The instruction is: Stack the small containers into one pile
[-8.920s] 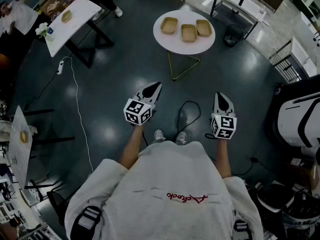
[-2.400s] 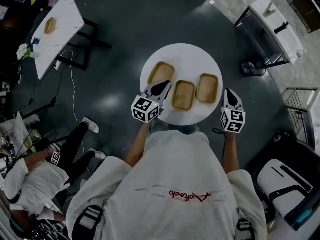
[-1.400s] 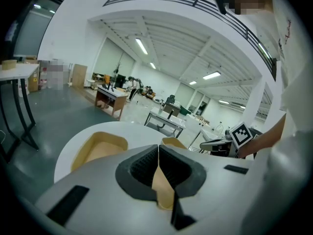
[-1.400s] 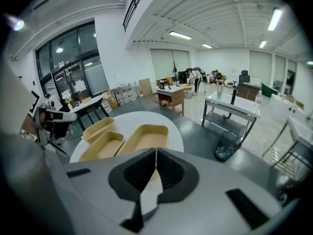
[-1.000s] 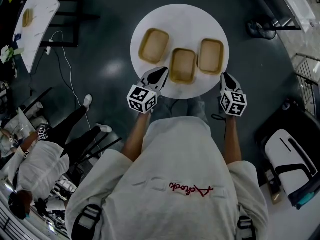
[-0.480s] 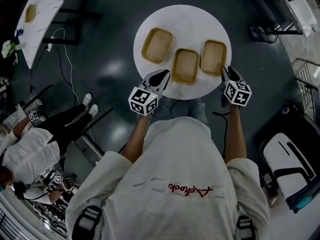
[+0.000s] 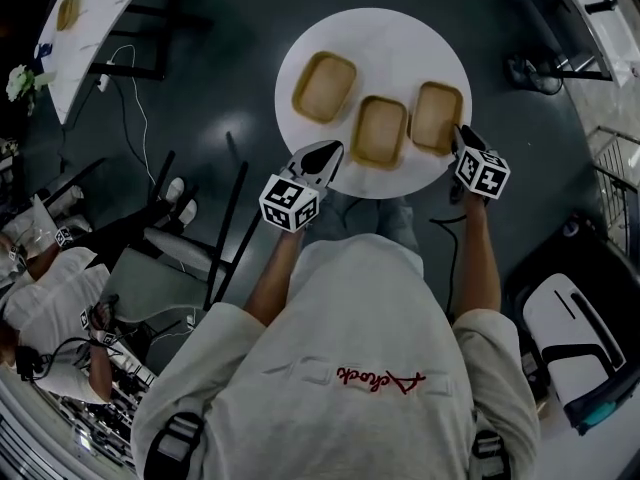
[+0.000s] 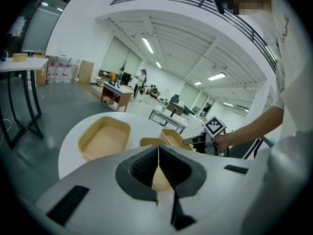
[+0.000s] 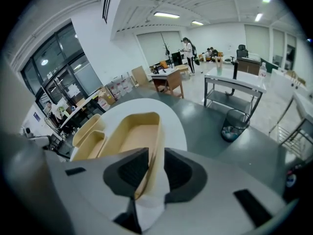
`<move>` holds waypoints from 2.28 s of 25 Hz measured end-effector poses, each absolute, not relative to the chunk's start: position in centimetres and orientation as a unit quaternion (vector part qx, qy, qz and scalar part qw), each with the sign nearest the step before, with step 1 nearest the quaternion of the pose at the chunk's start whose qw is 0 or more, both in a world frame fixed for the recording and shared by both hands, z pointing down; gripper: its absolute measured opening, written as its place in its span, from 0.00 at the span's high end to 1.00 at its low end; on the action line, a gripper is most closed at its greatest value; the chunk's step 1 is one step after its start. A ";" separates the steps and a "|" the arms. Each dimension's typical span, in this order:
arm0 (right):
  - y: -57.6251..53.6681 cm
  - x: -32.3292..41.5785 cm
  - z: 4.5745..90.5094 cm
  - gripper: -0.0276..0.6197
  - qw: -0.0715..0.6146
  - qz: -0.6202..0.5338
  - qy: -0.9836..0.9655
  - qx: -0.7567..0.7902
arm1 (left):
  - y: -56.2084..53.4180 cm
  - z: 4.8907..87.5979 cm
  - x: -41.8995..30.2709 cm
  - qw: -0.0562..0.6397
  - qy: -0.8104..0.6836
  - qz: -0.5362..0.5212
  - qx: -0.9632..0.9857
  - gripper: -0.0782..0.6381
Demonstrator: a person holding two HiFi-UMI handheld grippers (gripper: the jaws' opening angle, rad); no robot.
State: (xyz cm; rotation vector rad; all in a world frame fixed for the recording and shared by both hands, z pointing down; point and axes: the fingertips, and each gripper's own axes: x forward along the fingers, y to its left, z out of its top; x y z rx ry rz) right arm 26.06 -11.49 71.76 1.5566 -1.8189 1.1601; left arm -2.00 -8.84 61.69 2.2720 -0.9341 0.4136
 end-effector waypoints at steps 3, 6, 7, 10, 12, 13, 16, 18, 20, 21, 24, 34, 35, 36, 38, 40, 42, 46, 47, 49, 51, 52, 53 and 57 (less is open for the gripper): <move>-11.4 26.0 72.1 0.83 0.241 0.426 -0.662 0.568 | -8.7 61.7 -2.4 0.320 -0.358 0.157 0.863 0.87; -11.5 25.9 72.0 0.88 0.243 0.423 -0.658 0.573 | -8.7 61.9 -2.6 0.322 -0.360 0.157 0.861 0.87; -11.5 26.0 71.9 0.89 0.242 0.423 -0.657 0.575 | -8.7 61.9 -2.6 0.323 -0.360 0.157 0.861 0.87; -11.5 26.1 71.2 0.90 0.232 0.421 -0.657 0.581 | -8.7 61.9 -2.4 0.323 -0.358 0.156 0.862 0.87; -11.4 26.2 70.4 0.90 0.223 0.416 -0.658 0.586 | -8.8 61.7 -2.3 0.322 -0.357 0.154 0.863 0.87; -11.4 26.2 70.0 0.90 0.218 0.413 -0.659 0.589 | -8.8 61.6 -2.2 0.321 -0.356 0.154 0.864 0.87; -11.3 26.4 68.1 0.90 0.198 0.403 -0.664 0.598 | -8.9 61.3 -1.9 0.318 -0.354 0.151 0.866 0.87; -11.3 26.5 66.6 0.90 0.182 0.395 -0.667 0.605 | -9.0 61.0 -1.8 0.316 -0.353 0.149 0.868 0.87; -11.2 26.3 65.1 0.90 0.162 0.390 -0.670 0.611 | -9.1 60.7 -1.7 0.312 -0.353 0.146 0.870 0.87; -11.1 26.1 64.3 0.90 0.150 0.389 -0.671 0.613 | -9.2 60.5 -1.7 0.310 -0.354 0.145 0.870 0.87; -10.8 24.8 62.6 0.90 0.120 0.391 -0.676 0.613 | -9.4 59.9 -1.7 0.305 -0.355 0.142 0.872 0.87; -10.0 17.2 62.4 0.90 0.069 0.434 -0.690 0.575 | -9.4 58.1 -4.5 0.289 -0.375 0.138 0.870 0.87; -10.0 16.4 62.5 0.90 0.066 0.438 -0.690 0.572 | -9.4 58.0 -4.9 0.289 -0.377 0.137 0.869 0.87; -9.9 15.6 62.7 0.90 0.064 0.443 -0.689 0.570 | -9.5 58.0 -5.4 0.288 -0.379 0.137 0.868 0.87; -9.8 14.3 63.3 0.90 0.057 0.455 -0.684 0.567 | -9.5 58.0 -6.2 0.289 -0.384 0.138 0.866 0.87; -9.4 13.2 64.1 0.90 0.054 0.467 -0.676 0.568 | -9.3 58.1 -7.0 0.291 -0.388 0.139 0.864 0.87; -8.9 12.5 65.0 0.90 0.057 0.476 -0.668 0.570 | -9.2 58.2 -7.7 0.293 -0.390 0.140 0.862 0.87; -7.9 11.8 66.6 0.90 0.066 0.486 -0.652 0.578 | -9.0 58.6 -9.1 0.296 -0.392 0.145 0.859 0.87; -7.8 11.8 66.9 0.90 0.065 0.489 -0.646 0.582 | -8.9 58.7 -9.3 0.297 -0.392 0.147 0.858 0.87; -7.6 11.7 67.4 0.90 0.064 0.492 -0.637 0.590 | -8.9 58.8 -9.7 0.298 -0.391 0.149 0.858 0.87; -7.5 11.6 67.8 0.90 0.068 0.492 -0.632 0.594 | -9.0 58.9 -9.9 0.298 -0.389 0.151 0.859 0.87; -7.5 11.6 68.0 0.90 0.070 0.492 -0.630 0.596 | -9.1 58.9 -10.0 0.298 -0.387 0.152 0.859 0.87; -7.4 11.6 68.2 0.90 0.072 0.492 -0.627 0.600 | -9.2 58.9 -10.0 0.297 -0.386 0.152 0.860 0.87; -7.3 11.8 68.4 0.90 0.082 0.483 -0.617 0.616 | -9.5 58.9 -10.2 0.297 -0.382 0.152 0.862 0.87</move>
